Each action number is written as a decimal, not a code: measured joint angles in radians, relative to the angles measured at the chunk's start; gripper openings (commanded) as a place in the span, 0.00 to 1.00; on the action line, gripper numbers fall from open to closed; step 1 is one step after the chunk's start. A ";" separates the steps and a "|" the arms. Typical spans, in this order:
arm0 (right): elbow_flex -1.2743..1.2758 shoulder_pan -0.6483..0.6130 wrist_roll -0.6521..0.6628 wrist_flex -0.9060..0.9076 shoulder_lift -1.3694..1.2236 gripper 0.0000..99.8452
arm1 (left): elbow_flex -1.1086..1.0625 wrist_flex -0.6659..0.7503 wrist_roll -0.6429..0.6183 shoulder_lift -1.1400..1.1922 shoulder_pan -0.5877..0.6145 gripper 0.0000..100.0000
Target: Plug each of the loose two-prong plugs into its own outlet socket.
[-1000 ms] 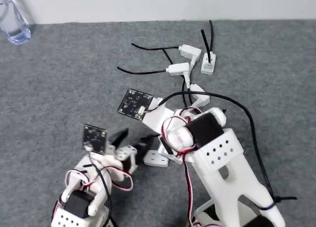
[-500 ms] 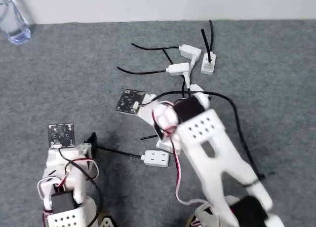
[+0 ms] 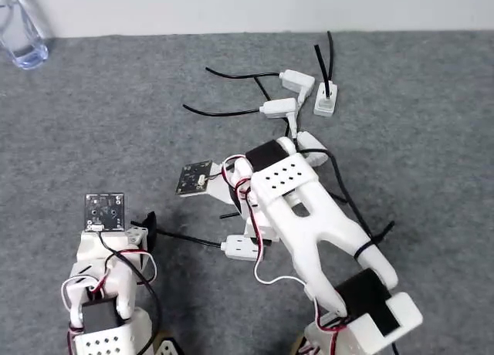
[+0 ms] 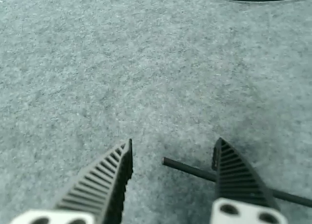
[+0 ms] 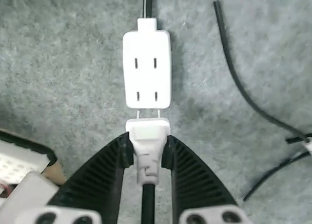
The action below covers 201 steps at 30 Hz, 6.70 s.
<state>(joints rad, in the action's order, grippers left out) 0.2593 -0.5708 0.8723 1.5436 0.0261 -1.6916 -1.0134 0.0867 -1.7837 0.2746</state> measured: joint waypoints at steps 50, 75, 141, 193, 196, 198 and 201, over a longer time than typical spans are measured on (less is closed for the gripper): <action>0.133 0.026 0.014 -0.132 0.000 0.01 | 0.000 0.000 0.000 0.000 0.000 0.25; 0.373 -0.012 -0.002 -0.390 0.031 0.01 | 0.000 0.000 0.000 0.000 0.000 0.25; -0.278 0.259 -0.132 -0.068 0.298 0.01 | 0.000 0.000 0.002 0.000 0.000 0.25; -0.242 0.284 -0.245 -1.335 -0.330 0.01 | 0.000 -0.005 0.002 0.000 0.000 0.25; -0.169 0.295 -0.247 -1.442 -0.330 0.01 | 0.000 -0.005 0.002 0.000 0.000 0.25; -0.112 0.302 -0.252 -1.519 -0.330 0.01 | 0.000 -0.006 0.002 0.000 0.000 0.25; -0.064 0.304 -0.252 -1.582 -0.330 0.03 | 0.000 -0.006 0.002 0.000 0.000 0.25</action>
<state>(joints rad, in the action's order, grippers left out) 0.1949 -0.2670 0.6206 -0.0384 -0.3038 -1.6916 -1.0196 0.0882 -1.7837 0.2746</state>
